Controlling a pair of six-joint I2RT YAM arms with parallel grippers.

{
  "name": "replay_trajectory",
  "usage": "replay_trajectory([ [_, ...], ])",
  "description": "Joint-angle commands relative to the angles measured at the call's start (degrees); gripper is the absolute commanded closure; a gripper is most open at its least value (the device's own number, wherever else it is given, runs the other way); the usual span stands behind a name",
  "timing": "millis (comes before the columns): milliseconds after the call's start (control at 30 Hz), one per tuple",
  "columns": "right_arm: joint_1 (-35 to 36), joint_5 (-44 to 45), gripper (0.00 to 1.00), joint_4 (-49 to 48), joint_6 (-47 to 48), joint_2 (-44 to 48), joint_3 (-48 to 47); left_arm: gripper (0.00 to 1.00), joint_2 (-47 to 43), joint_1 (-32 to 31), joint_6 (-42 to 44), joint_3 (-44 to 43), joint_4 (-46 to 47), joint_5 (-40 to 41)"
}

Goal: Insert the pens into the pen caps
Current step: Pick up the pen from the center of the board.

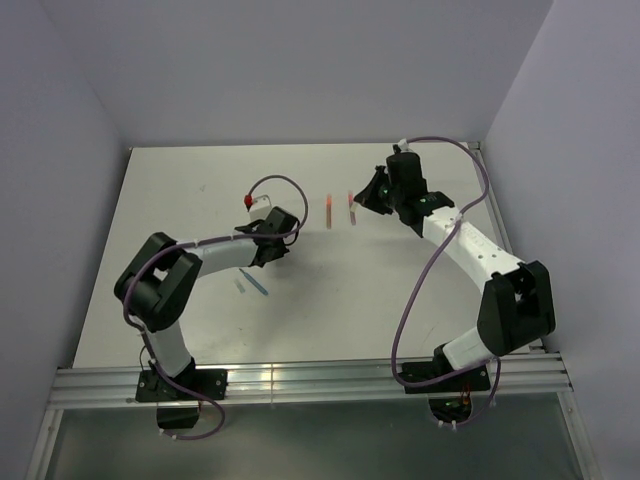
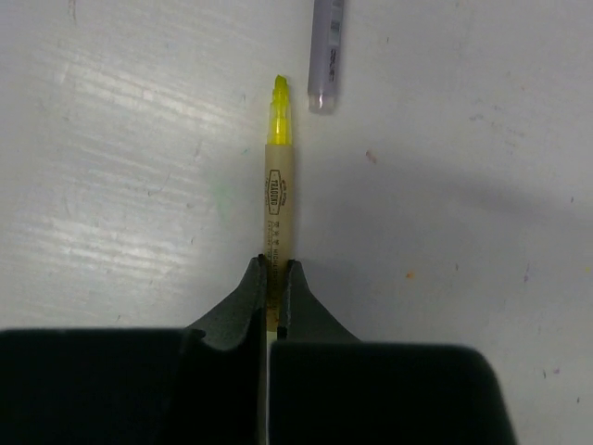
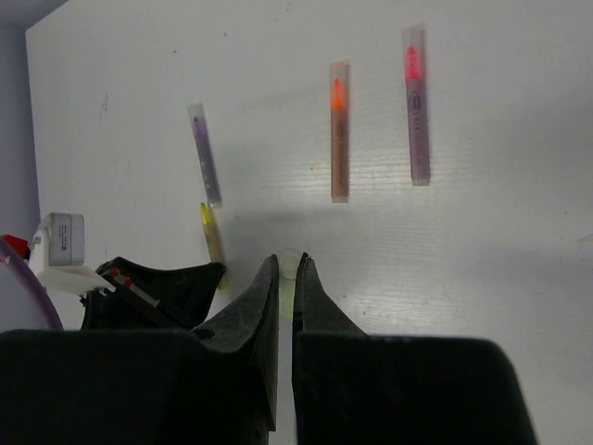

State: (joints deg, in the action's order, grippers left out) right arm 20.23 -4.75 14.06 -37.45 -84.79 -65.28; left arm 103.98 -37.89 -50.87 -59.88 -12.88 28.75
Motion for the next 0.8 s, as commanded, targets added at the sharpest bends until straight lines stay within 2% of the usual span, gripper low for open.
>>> replay_trajectory([
  [0,-0.5,-0.9,1.0,-2.0,1.7,3.5,0.1,1.0,-8.3,-0.1,0.3,3.8,1.5,-5.3],
  [167,-0.5,-3.5,1.0,-2.5,2.5,4.3,-0.2,1.0,-21.1,-0.7,5.4,9.9,8.5,-14.8],
  [300,-0.5,-9.8,1.0,-5.2,3.7,5.5,0.7,1.0,-34.9,-0.9,8.5,17.4,22.2,-26.8],
  [400,-0.5,-15.3,1.0,-8.4,3.4,6.8,0.9,1.0,-40.8,-0.9,10.5,21.6,32.9,-37.4],
  [567,-0.3,-21.6,1.0,-12.0,2.8,8.9,0.9,1.0,-44.0,-0.9,13.3,22.4,36.6,-47.9],
  [767,-0.3,-25.7,1.0,-15.4,1.2,10.9,1.2,1.0,-44.0,-0.9,14.9,21.6,35.9,-52.9],
])
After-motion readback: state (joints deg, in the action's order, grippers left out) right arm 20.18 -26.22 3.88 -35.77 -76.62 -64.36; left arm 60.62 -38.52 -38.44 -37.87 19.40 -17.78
